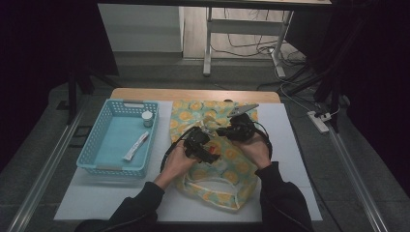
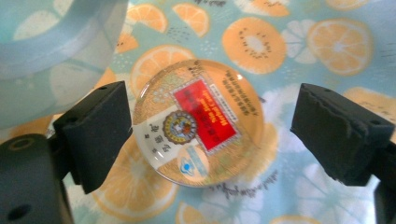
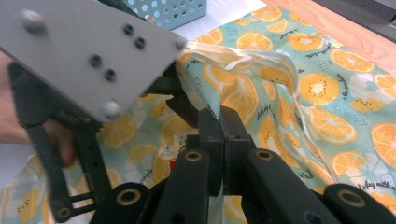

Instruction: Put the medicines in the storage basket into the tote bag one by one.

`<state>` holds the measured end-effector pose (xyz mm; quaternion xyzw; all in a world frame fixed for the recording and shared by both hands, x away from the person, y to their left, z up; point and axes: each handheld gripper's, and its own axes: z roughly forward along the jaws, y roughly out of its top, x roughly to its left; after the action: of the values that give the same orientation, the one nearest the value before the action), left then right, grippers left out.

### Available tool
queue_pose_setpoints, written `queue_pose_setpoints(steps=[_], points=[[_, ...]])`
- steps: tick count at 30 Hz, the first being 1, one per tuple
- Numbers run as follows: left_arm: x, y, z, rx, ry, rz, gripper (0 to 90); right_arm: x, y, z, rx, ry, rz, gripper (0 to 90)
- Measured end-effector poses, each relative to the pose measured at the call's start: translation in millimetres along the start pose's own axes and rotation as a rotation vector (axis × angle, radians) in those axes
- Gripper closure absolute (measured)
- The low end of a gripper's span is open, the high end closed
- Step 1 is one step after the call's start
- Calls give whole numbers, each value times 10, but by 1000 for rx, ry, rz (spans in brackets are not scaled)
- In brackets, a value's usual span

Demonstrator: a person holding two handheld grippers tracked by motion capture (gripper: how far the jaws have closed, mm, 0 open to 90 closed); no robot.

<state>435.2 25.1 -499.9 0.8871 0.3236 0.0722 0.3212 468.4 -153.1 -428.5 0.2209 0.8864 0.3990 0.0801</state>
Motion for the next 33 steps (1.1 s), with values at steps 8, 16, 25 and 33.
queue_pose_setpoints(steps=[8,16,25,33], points=[[-25,-53,-167,-41,-87,-24,59,12,9,-10,-4,2,-3,890],[-65,-123,-347,-72,-132,-23,16,24,14,-10,-4,3,-6,890],[-98,-211,-476,-98,-155,-11,0,49,22,-10,-7,8,-12,890],[-118,-292,-563,-102,-185,-6,0,49,25,-26,-11,11,-17,891]])
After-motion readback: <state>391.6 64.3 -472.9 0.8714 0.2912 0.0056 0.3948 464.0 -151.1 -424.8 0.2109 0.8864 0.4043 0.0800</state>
